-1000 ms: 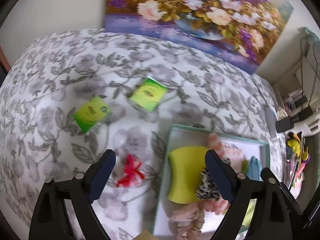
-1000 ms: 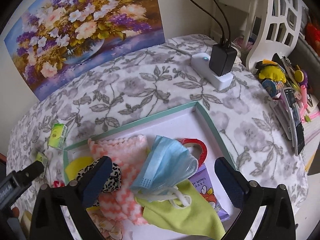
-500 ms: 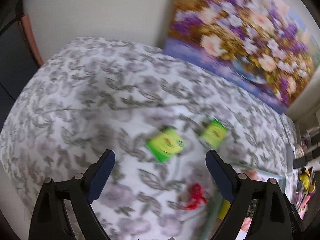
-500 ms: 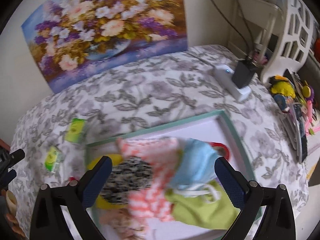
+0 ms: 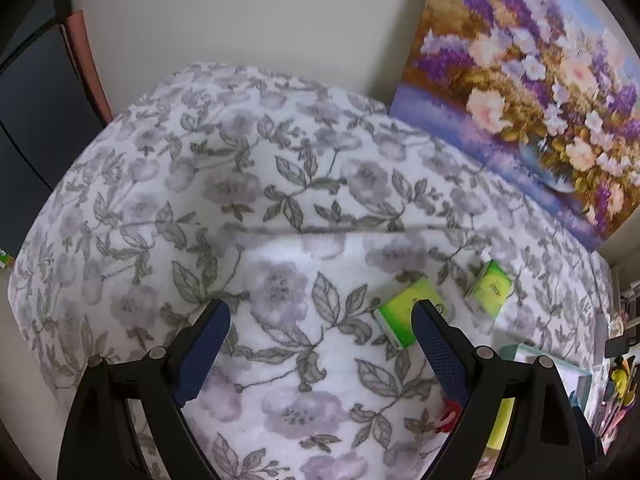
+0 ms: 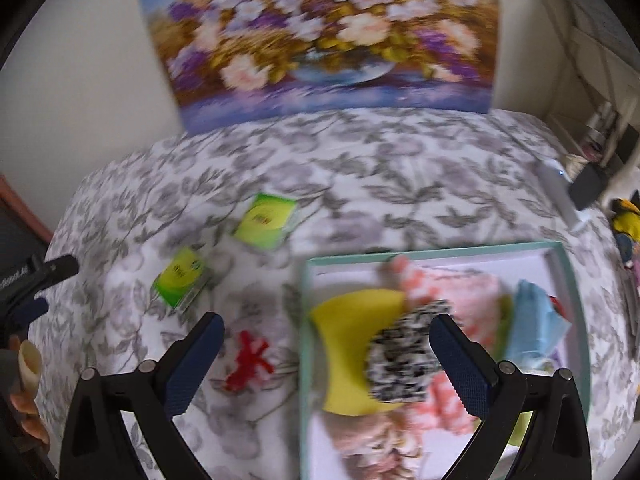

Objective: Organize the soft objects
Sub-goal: 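Move both tools back toward the red hair tie and tissue pack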

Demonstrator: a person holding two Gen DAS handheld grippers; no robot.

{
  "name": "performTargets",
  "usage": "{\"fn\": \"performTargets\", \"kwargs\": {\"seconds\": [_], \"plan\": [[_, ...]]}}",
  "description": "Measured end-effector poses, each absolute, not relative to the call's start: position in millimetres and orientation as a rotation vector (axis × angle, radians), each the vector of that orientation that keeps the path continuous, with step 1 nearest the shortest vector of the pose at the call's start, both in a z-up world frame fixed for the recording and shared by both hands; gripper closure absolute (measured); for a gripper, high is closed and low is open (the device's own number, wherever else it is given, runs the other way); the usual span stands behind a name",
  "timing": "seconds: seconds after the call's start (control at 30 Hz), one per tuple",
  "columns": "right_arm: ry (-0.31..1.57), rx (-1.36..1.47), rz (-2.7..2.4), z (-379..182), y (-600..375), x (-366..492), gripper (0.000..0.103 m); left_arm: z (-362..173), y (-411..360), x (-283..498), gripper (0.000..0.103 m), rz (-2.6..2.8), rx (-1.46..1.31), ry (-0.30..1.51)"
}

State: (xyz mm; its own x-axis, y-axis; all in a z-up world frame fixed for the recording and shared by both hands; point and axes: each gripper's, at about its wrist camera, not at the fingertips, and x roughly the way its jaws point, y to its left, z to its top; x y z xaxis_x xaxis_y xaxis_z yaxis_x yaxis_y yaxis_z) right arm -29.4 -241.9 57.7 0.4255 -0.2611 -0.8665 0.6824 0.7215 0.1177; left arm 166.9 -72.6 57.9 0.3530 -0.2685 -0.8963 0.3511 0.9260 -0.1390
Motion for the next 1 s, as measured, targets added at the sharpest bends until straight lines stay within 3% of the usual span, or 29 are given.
{"fn": "performTargets", "kwargs": {"seconds": [0.33,0.6,0.73,1.0], "plan": [[1.055,0.525,-0.499,17.1,-217.6,0.0,0.001,19.7,-88.7,166.1,0.011,-0.429,0.143,1.238],[1.087,0.526,-0.446,2.5,-207.2,9.2,0.016,6.9,-96.7,165.3,0.011,-0.453,0.156,1.281],[1.098,0.489,-0.458,1.4,-203.2,11.6,0.017,0.7,-100.7,164.2,0.011,-0.465,0.161,1.299],[1.083,0.49,-0.448,7.0,-205.0,10.3,0.029,-5.7,-104.8,163.0,0.011,-0.481,0.174,1.313]]}}
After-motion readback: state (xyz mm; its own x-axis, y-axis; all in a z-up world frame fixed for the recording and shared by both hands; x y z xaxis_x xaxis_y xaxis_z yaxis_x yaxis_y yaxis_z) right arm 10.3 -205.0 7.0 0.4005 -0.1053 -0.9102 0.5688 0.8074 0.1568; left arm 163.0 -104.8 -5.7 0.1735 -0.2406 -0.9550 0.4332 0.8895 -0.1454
